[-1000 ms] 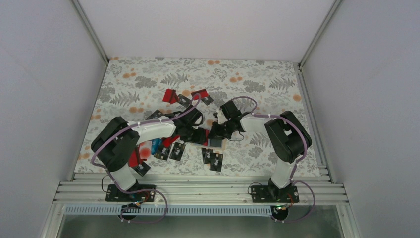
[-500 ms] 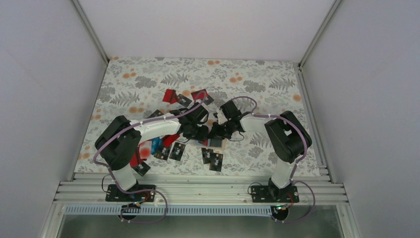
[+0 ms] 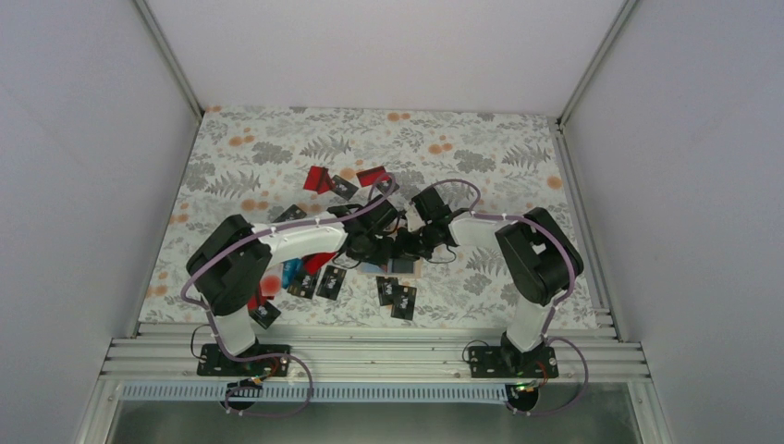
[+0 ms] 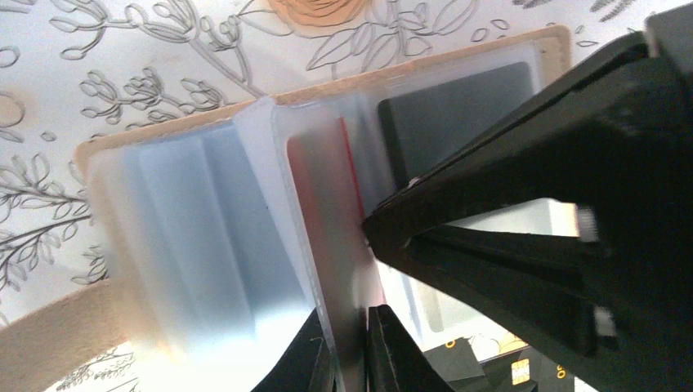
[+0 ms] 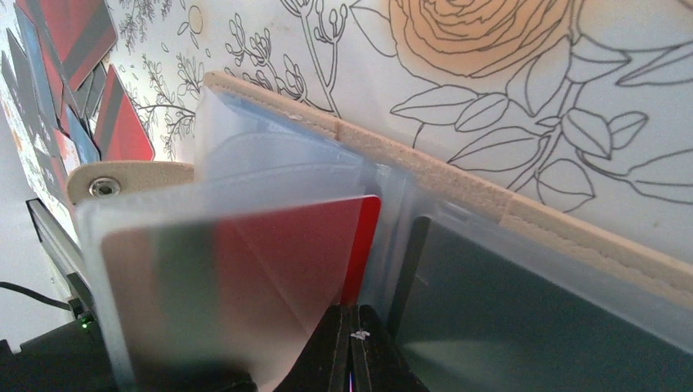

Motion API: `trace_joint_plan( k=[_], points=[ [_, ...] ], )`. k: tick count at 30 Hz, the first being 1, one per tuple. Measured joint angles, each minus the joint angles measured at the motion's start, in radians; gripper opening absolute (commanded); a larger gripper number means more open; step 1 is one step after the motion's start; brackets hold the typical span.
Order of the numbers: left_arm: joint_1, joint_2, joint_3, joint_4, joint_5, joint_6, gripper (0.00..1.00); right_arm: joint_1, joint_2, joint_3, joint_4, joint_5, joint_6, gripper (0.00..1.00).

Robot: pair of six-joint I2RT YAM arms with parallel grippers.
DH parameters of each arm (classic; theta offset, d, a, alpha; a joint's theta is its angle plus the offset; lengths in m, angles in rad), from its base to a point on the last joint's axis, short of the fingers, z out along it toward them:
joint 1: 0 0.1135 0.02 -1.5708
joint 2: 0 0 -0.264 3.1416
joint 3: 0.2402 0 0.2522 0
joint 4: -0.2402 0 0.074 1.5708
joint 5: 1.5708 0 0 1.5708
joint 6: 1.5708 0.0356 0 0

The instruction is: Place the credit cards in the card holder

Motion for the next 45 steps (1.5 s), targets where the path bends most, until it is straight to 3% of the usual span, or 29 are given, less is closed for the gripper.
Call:
trace_joint_plan(
  k=[7,15,22,28,36,40,45],
  points=[
    [-0.029,0.041,0.069,-0.057,-0.066,-0.021,0.06,0.000,-0.034,0.003,-0.038,-0.001,-0.012,0.06],
    [-0.063,0.101,0.196,-0.198,-0.171,-0.045,0.07,-0.064,-0.218,-0.005,-0.108,0.019,-0.063,0.27],
    [-0.098,0.200,0.319,-0.308,-0.227,-0.069,0.13,-0.163,-0.406,-0.112,-0.142,0.058,-0.099,0.35],
    [-0.141,0.282,0.440,-0.379,-0.260,-0.111,0.37,-0.211,-0.518,-0.201,-0.198,0.066,-0.118,0.38],
    [-0.202,0.357,0.576,-0.404,-0.257,-0.145,0.52,-0.249,-0.674,-0.250,-0.270,0.094,-0.108,0.42],
    [-0.213,0.333,0.557,-0.360,-0.224,-0.144,0.59,-0.258,-0.747,-0.259,-0.290,0.119,-0.084,0.45],
    [-0.216,0.231,0.479,-0.324,-0.238,-0.140,0.59,-0.259,-0.807,-0.257,-0.270,0.081,-0.060,0.52]
  ],
)
